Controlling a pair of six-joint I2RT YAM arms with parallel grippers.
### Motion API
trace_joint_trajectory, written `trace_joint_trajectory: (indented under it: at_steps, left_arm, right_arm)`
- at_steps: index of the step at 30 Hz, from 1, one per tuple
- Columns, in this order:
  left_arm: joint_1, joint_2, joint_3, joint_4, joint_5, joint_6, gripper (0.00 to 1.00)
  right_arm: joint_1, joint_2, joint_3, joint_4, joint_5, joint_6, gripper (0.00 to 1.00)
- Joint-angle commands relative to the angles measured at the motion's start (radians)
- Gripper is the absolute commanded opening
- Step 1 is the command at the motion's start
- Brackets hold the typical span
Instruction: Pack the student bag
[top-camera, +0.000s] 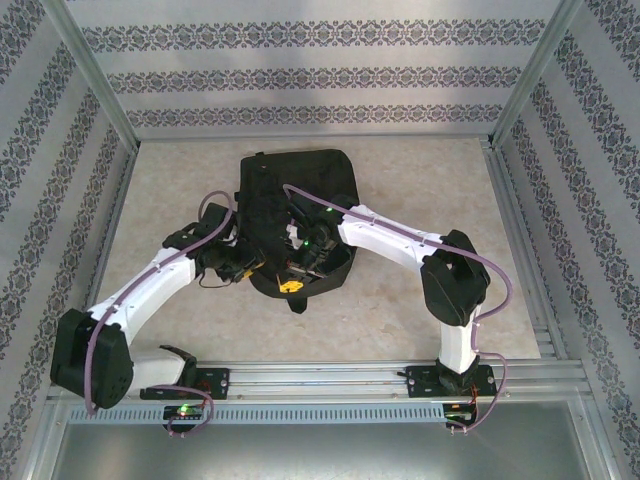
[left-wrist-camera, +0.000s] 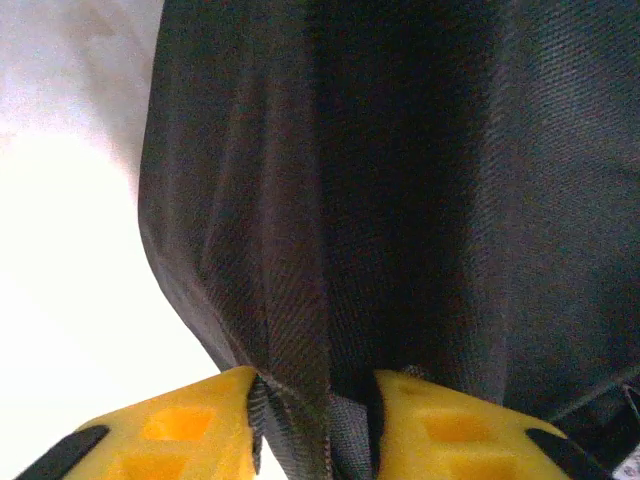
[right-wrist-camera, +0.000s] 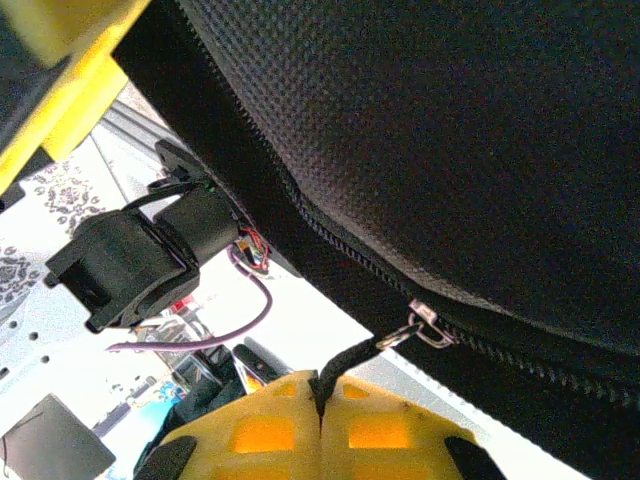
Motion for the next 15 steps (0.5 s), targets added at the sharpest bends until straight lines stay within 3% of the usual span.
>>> trace_joint_trajectory:
  at_steps: [1, 5, 15]
  left_arm:
    - [-0.011, -0.001, 0.033, -0.002, -0.006, 0.039, 0.17]
    - [-0.010, -0.007, 0.031, -0.060, -0.071, 0.089, 0.01]
    - [0.024, -0.011, 0.097, -0.141, -0.137, 0.181, 0.00]
  right_arm:
    - [0.010, -0.003, -0.012, -0.061, 0.025, -0.028, 0.00]
    - [0.011, -0.039, -0.072, -0.103, 0.064, -0.051, 0.00]
    - [-0.049, -0.126, -0.185, -0.170, 0.148, -0.108, 0.00]
